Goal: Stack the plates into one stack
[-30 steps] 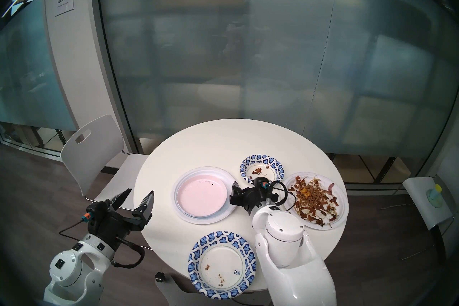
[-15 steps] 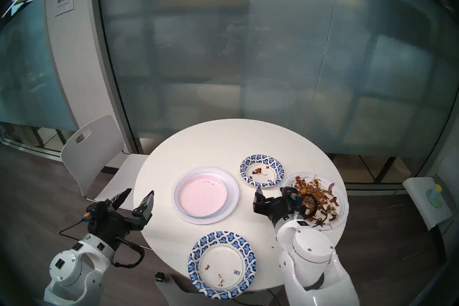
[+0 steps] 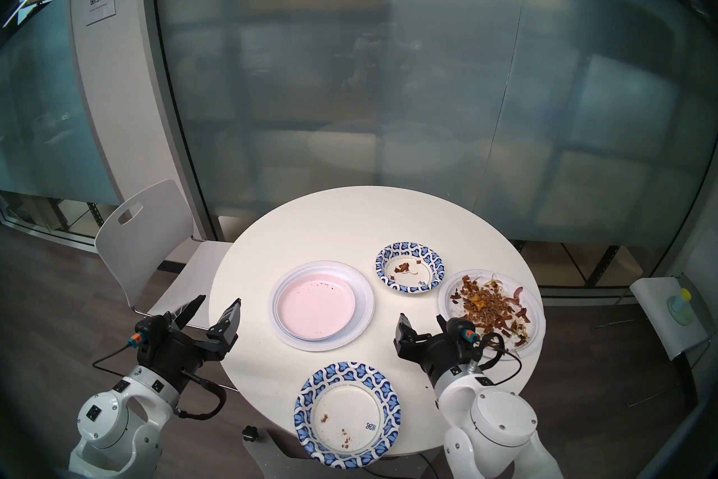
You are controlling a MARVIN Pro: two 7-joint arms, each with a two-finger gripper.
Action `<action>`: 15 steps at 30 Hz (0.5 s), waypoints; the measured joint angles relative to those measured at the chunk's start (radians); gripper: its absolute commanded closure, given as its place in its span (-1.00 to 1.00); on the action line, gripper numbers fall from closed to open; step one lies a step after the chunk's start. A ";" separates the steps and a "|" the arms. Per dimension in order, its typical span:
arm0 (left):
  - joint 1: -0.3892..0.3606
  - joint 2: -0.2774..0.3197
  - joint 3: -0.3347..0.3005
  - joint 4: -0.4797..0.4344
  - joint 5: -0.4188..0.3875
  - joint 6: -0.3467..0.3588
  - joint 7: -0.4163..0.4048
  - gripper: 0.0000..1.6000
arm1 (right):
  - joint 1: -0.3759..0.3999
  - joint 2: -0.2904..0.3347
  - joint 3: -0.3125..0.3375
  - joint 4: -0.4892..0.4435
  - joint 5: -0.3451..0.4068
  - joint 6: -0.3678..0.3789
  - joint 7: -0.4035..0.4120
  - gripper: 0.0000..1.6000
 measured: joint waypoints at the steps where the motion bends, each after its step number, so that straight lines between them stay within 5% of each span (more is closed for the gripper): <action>1: 0.000 0.000 0.000 0.000 0.000 0.001 0.000 -1.00 | 0.002 0.000 -0.001 0.004 0.002 -0.002 0.004 -1.00; 15: -0.028 0.015 -0.008 0.023 0.005 0.049 -0.016 -1.00 | 0.083 0.002 -0.022 0.076 0.016 -0.009 0.048 -1.00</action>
